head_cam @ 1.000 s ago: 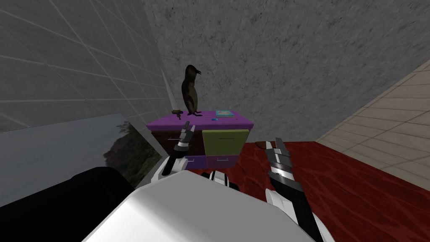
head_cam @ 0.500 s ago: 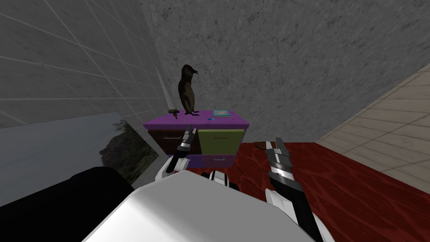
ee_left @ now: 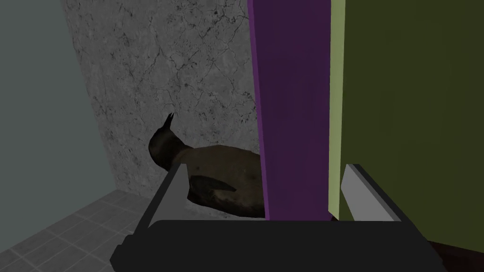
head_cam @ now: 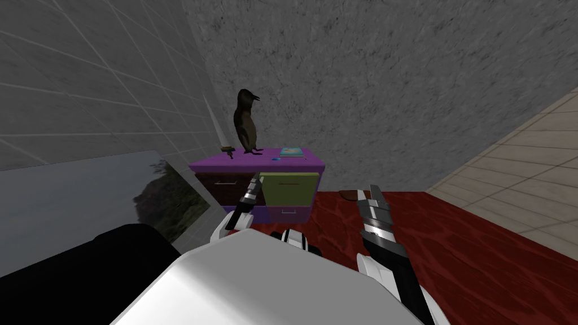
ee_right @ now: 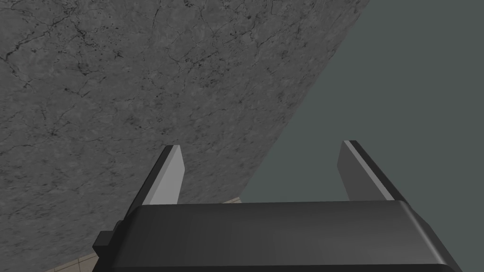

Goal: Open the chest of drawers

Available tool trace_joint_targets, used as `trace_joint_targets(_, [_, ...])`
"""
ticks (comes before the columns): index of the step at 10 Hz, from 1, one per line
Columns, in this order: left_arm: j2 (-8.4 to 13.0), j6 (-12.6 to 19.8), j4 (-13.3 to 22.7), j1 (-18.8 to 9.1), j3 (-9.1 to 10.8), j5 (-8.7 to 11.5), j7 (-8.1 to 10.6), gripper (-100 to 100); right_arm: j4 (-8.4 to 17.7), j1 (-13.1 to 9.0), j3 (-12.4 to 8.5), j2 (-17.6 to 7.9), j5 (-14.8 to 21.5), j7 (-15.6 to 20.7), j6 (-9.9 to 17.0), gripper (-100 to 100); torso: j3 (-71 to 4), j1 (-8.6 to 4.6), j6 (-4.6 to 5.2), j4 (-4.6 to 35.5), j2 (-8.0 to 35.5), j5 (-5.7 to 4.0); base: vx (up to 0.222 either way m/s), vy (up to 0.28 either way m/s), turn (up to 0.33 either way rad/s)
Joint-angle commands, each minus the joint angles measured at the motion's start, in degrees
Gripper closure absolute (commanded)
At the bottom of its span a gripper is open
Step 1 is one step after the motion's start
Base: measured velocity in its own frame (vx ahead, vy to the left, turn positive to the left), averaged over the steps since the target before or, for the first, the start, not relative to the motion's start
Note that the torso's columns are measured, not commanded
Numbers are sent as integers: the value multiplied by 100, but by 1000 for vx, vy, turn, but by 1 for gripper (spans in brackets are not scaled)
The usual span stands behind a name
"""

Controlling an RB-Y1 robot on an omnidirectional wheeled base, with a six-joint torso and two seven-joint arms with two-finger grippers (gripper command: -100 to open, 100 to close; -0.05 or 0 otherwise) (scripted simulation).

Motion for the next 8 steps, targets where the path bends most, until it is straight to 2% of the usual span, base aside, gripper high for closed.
trace_joint_targets(1, [-71, 155, 442, -58, 30, -1, -47, -100, 0, 0, 0, 0, 0, 0, 0, 0, -7, -16, 0, -4, -12, -3, 13, -207, 53])
trace_joint_targets(4, [-189, 250, 750, -110, 57, 1, -79, -100, 0, 0, 0, 0, 0, 0, 0, 0, -6, -1, 1, -3, -9, -1, 13, -157, 24])
trace_joint_targets(5, [-322, 309, 939, -142, 73, 2, -99, -100, 0, 0, 0, 0, 0, 0, 0, 0, -3, 3, 0, -2, -4, 1, 3, -145, 38])
trace_joint_targets(8, [-661, 381, 1171, -181, 94, 4, -123, -100, 0, 0, 0, 0, 0, 0, 0, 0, -4, -10, 1, -2, -6, -3, 5, -127, 20])
